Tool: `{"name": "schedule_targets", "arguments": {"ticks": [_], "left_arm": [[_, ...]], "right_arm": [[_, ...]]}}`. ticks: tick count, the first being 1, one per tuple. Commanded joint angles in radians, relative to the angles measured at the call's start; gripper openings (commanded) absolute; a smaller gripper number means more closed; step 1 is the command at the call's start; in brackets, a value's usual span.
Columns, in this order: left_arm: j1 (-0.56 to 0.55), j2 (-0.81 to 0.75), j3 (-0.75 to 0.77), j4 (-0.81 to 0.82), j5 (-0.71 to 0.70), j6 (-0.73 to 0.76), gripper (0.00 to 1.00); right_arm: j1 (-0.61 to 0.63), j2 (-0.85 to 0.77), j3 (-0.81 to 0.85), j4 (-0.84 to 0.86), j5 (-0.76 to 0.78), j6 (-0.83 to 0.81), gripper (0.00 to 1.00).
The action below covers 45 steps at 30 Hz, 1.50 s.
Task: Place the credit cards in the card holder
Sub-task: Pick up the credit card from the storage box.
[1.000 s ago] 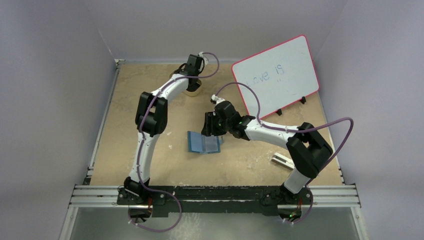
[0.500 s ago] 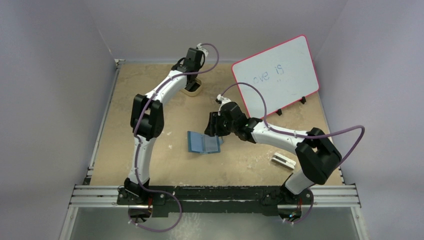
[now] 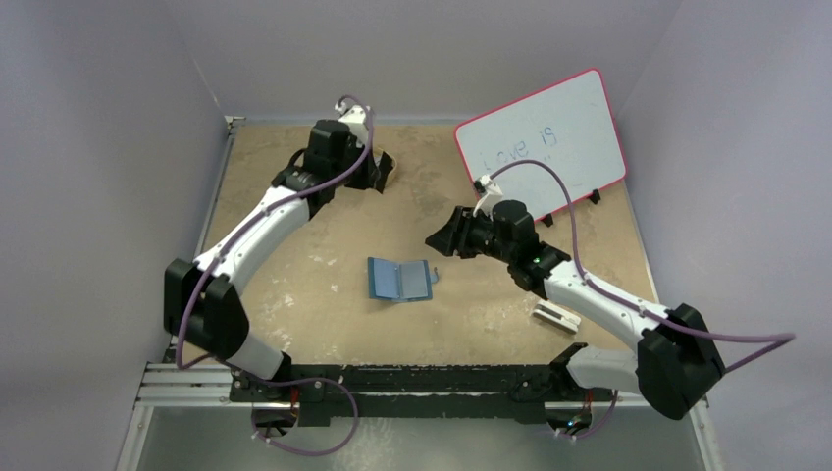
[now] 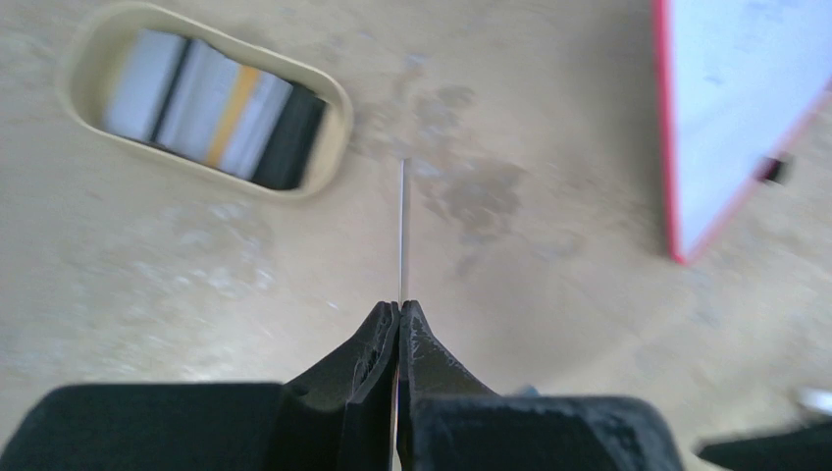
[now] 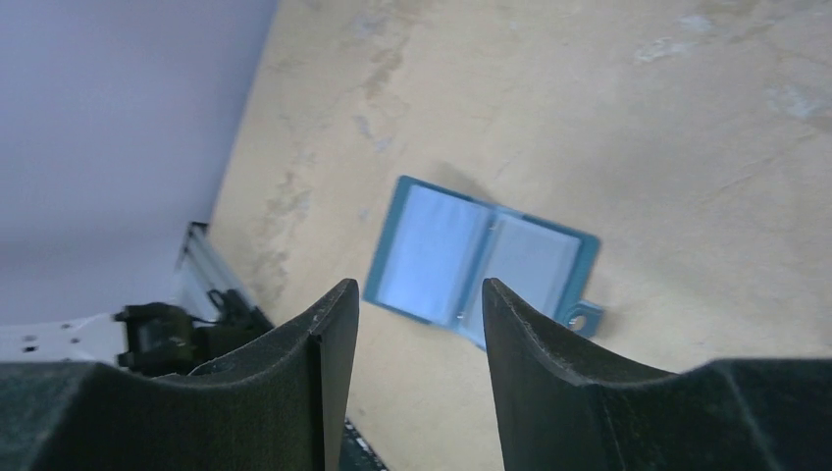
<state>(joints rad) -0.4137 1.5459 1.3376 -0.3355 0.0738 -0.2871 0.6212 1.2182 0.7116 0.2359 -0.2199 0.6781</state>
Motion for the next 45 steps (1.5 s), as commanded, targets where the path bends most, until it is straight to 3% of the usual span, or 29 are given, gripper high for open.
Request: {"name": "schedule_targets", "arguments": {"ticks": [1,5,11,17,25,32,34,39,41,45], "left_arm": [[0.002,-0.163,-0.175,0.242,0.295,-0.255,0.00],[0.002,-0.283,-0.355,0.483,0.443,-0.489,0.00],[0.002,-0.404,-0.578,0.792,0.534,-0.790,0.00],[-0.001,-0.464,-0.700,1.026,0.576,-1.000,0.00],[-0.003,-0.484,-0.717,0.990,0.578,-0.984,0.00],[-0.006,-0.475,-0.750,0.982,0.572,-0.966,0.00],[-0.006,-0.495,-0.736,0.882,0.554,-0.887,0.00],[-0.006,-0.538,-0.677,0.451,0.388,-0.663,0.00],[-0.014,-0.540,-0.705,0.418,0.333,-0.656,0.00],[-0.046,-0.534,-0.829,0.530,0.270,-0.729,0.00]], "right_arm": [[-0.007,-0.102,-0.078,0.223,-0.110,0.118,0.51],[-0.009,-0.178,-0.132,0.354,-0.124,0.219,0.49],[-0.019,-0.225,-0.144,0.459,-0.101,0.329,0.48],[-0.030,-0.197,-0.109,0.487,-0.083,0.371,0.47],[-0.035,-0.124,-0.079,0.557,-0.139,0.391,0.39],[-0.035,-0.091,-0.059,0.565,-0.155,0.387,0.38],[-0.035,-0.100,-0.057,0.513,-0.120,0.366,0.39],[-0.035,-0.087,-0.048,0.284,0.005,0.240,0.39],[-0.035,-0.056,-0.052,0.209,0.036,0.200,0.39],[-0.031,0.063,-0.045,0.148,0.053,0.108,0.39]]}}
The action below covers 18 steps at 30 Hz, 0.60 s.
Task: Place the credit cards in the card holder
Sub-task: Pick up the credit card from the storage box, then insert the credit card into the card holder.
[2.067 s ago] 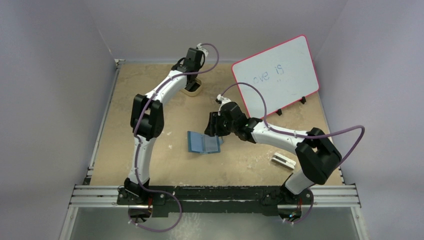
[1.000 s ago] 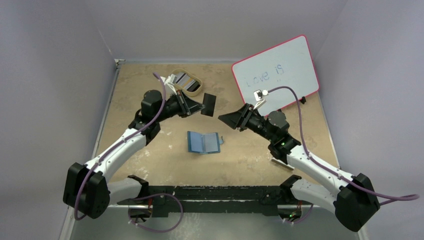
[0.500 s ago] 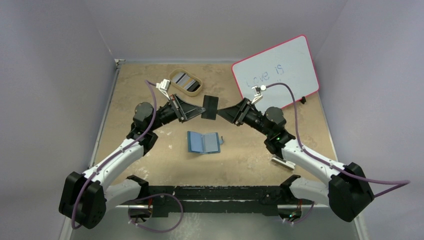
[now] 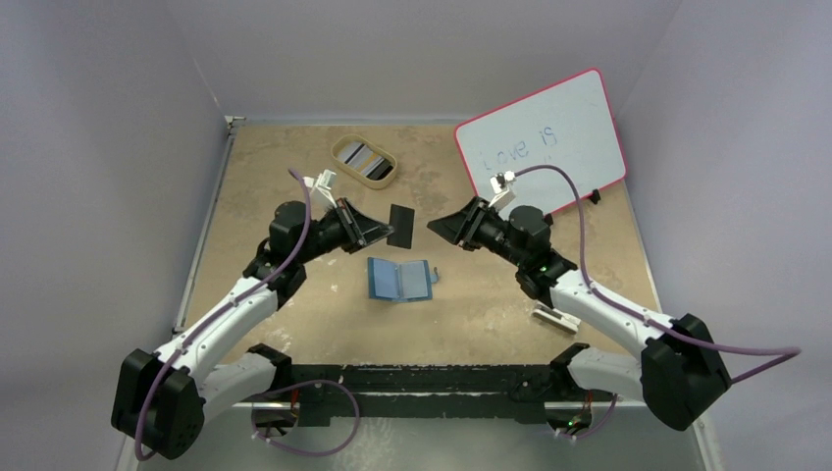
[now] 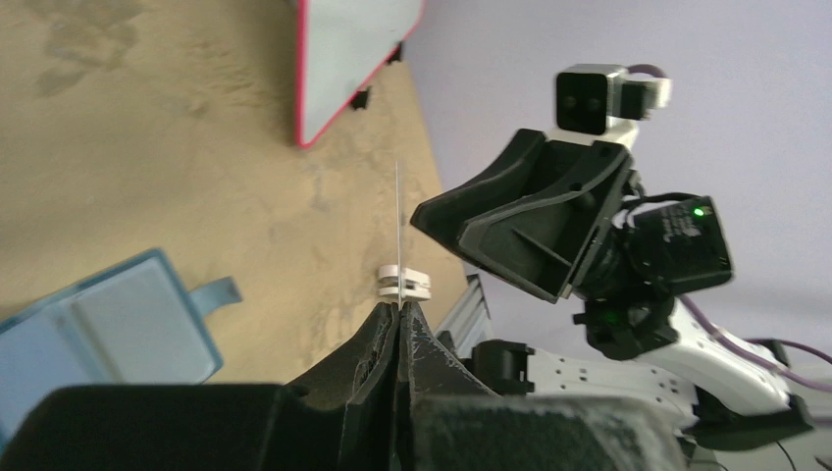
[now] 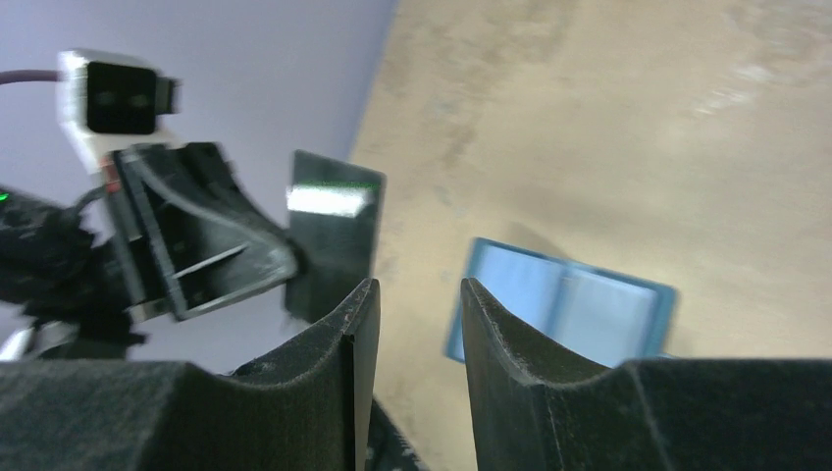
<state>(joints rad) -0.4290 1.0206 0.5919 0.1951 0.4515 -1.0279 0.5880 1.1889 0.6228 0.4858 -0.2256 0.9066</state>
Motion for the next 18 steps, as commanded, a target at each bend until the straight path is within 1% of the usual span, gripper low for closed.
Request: {"name": "schedule_targets", "arguments": {"ticks": [1,5,11,14,18], "left_arm": [[-0.043,0.001,-0.114,0.028,-0.125,0.000,0.00],[-0.076,0.059,-0.198,0.125,-0.165,-0.034,0.00],[-0.089,0.082,-0.248,0.093,-0.244,-0.009,0.00],[-0.090,0.068,-0.267,0.069,-0.272,0.004,0.00],[-0.090,0.079,-0.294,0.099,-0.275,-0.007,0.00]], "right_arm": [[0.009,0.126,0.047,-0.109,0.050,-0.125,0.38],[0.047,0.252,0.076,-0.127,0.034,-0.157,0.34],[0.131,0.372,0.157,-0.180,0.080,-0.208,0.30],[0.146,0.416,0.176,-0.206,0.106,-0.221,0.27],[0.148,0.454,0.180,-0.219,0.118,-0.225,0.25]]}}
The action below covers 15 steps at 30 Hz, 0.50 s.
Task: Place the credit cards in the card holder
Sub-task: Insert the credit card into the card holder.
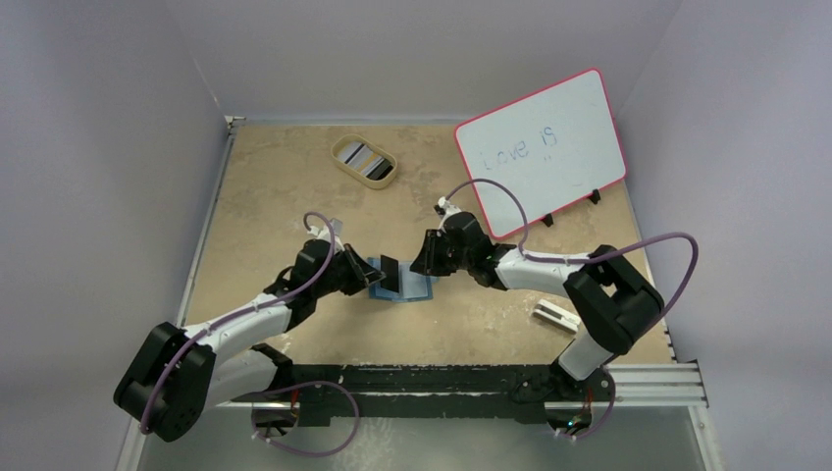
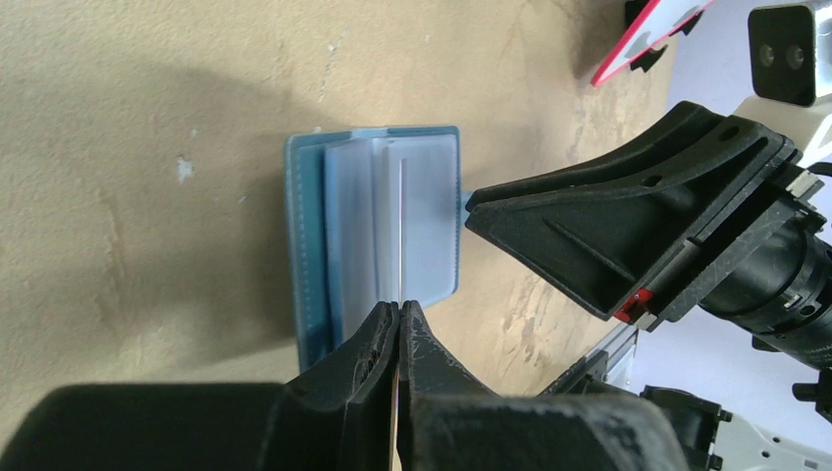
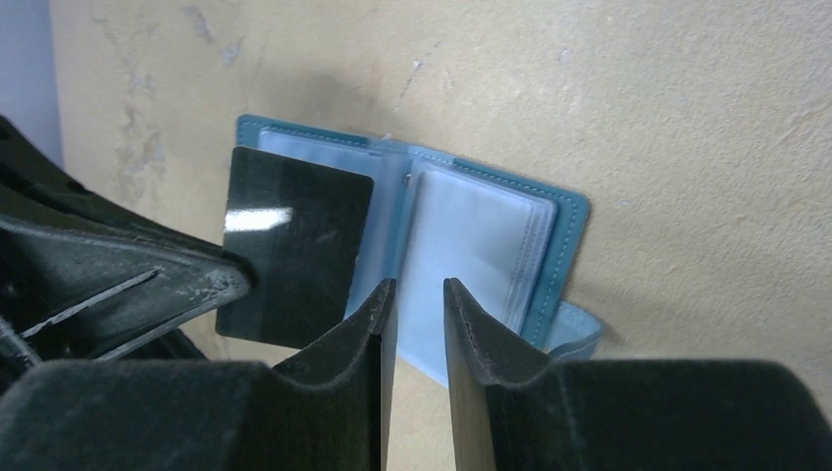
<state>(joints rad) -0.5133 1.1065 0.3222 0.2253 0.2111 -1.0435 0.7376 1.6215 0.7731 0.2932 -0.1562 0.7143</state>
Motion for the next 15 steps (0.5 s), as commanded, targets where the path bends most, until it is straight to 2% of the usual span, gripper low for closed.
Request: {"name": "schedule_targets", "arguments": {"ticks": [1,15], "left_arm": [[-0.005,0.001,-0.031,0.091,-0.033,0.005,0.00],[-0.005,0.131,-0.104,0.334,-0.001,-0.032,0.00]], "right_arm": [[-0.001,0.029,0.029,-0.026,0.051,-0.034,0.25],[0.007,0.075,0.003,-0.003,0.061,-0.025,0.26]]}}
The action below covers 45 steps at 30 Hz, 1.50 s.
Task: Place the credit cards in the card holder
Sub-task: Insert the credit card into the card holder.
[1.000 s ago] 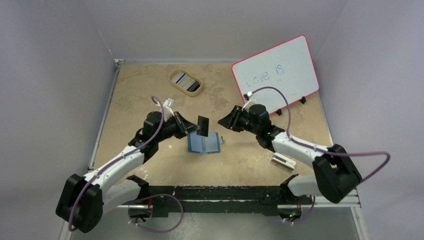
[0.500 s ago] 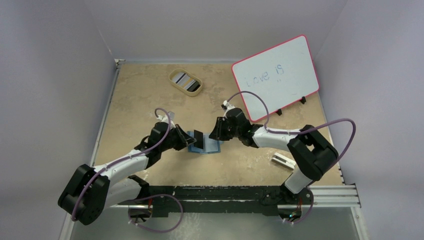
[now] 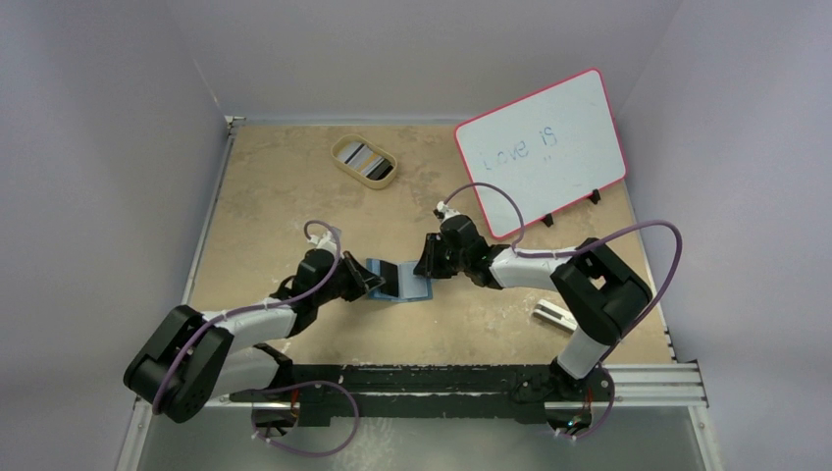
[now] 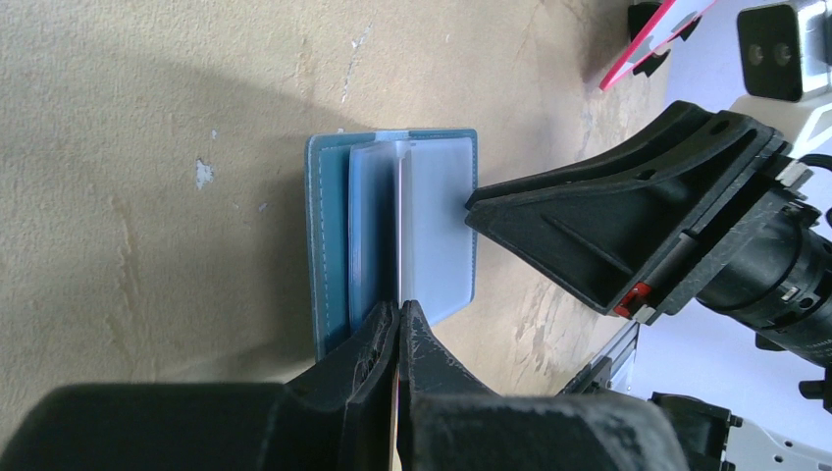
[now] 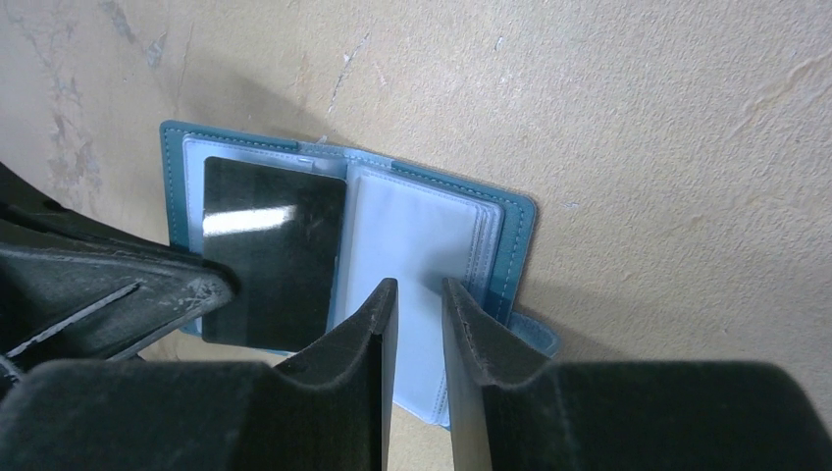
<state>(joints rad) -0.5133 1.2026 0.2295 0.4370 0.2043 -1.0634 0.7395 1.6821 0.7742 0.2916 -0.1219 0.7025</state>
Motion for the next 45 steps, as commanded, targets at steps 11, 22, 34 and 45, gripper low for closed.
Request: {"name": "schedule_targets", "arguments": {"ticks": [11,22,34,45], "left_arm": [[-0.008,0.057,-0.020,0.135,-0.006,-0.025,0.00],[-0.018,0.079,-0.027,0.102,-0.025,-0.058,0.00],[-0.031,0.121,-0.044,0.153,-0.062,-0.079,0.00],[-0.037,0.199,-0.044,0.252,-0.078,-0.059,0.00]], "right_arm": [[0.007,0.018,-0.008,0.009,0.024,-0.006,0.26],[0.008,0.023,-0.006,0.010,0.025,-0.004,0.26],[0.009,0.021,-0.014,0.013,0.027,0.009,0.26],[0.009,-0.057,-0.008,-0.037,0.035,0.016,0.27]]}}
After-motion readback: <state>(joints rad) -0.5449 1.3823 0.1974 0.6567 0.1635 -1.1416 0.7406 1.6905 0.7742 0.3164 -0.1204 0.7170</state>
